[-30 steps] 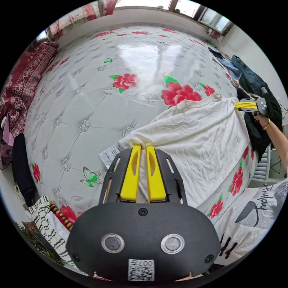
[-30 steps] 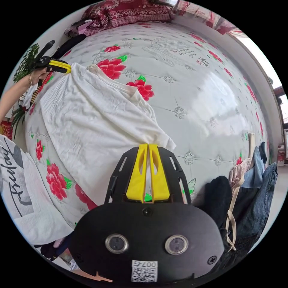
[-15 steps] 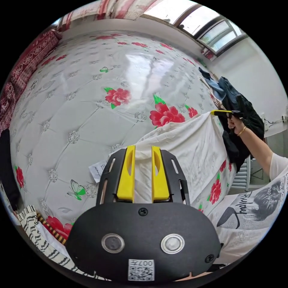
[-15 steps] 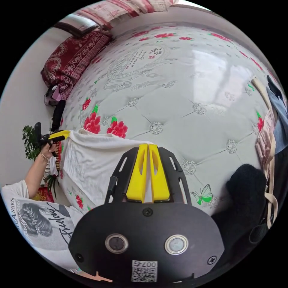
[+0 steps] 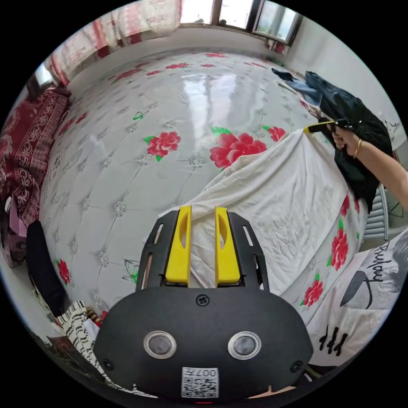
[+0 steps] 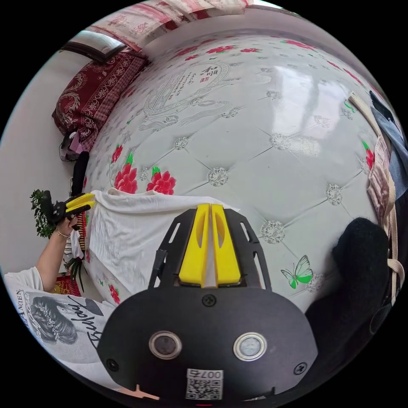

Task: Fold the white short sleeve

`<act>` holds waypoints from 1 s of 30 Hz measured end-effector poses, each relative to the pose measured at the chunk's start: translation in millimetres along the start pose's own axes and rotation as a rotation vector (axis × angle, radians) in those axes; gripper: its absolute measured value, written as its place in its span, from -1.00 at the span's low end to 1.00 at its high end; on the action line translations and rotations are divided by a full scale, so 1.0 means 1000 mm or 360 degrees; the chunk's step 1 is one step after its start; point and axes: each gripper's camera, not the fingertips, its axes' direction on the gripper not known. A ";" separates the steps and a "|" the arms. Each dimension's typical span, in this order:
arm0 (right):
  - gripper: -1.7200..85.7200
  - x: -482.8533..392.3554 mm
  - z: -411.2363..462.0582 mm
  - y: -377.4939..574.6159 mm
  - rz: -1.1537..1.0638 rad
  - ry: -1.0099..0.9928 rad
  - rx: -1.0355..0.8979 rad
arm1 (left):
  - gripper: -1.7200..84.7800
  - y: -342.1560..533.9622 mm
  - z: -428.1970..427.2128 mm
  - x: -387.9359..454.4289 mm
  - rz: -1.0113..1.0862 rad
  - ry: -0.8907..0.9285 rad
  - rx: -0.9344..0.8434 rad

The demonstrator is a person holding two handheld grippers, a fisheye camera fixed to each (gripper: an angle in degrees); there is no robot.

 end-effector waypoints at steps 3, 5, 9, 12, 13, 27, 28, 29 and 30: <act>-0.97 0.008 -0.007 -0.002 0.0007 -0.0003 0.0005 | -0.84 -0.011 0.017 -0.003 0.0013 0.0013 -0.0094; -0.97 0.013 -0.012 -0.003 0.0000 0.0000 0.0008 | -0.94 -0.016 0.014 -0.017 -0.0085 0.0086 -0.0046; -0.97 0.031 -0.022 -0.007 -0.0008 -0.0005 0.0002 | -0.97 -0.018 0.006 -0.049 -0.0342 0.0291 0.0043; -0.96 0.048 -0.024 -0.007 0.0023 -0.0013 0.0005 | -0.97 -0.012 0.008 -0.077 -0.0654 0.0412 0.0111; -0.96 0.051 -0.025 -0.007 0.0035 -0.0024 0.0012 | -0.96 -0.009 0.010 -0.086 -0.0767 0.0446 0.0133; -0.84 0.102 -0.124 0.150 0.0319 -0.0382 0.0464 | -0.82 0.083 -0.052 -0.076 -0.1182 0.0155 0.0319; -0.83 0.103 -0.124 0.163 0.0348 -0.0382 0.0461 | -0.82 0.099 -0.055 -0.066 -0.1178 0.0177 0.0289; -0.82 0.108 -0.121 0.189 0.0428 -0.0386 0.0439 | -0.82 0.116 -0.056 -0.057 -0.1182 0.0214 0.0245; -0.80 0.115 -0.117 0.214 0.0532 -0.0404 0.0411 | -0.82 0.125 -0.056 -0.053 -0.1191 0.0236 0.0221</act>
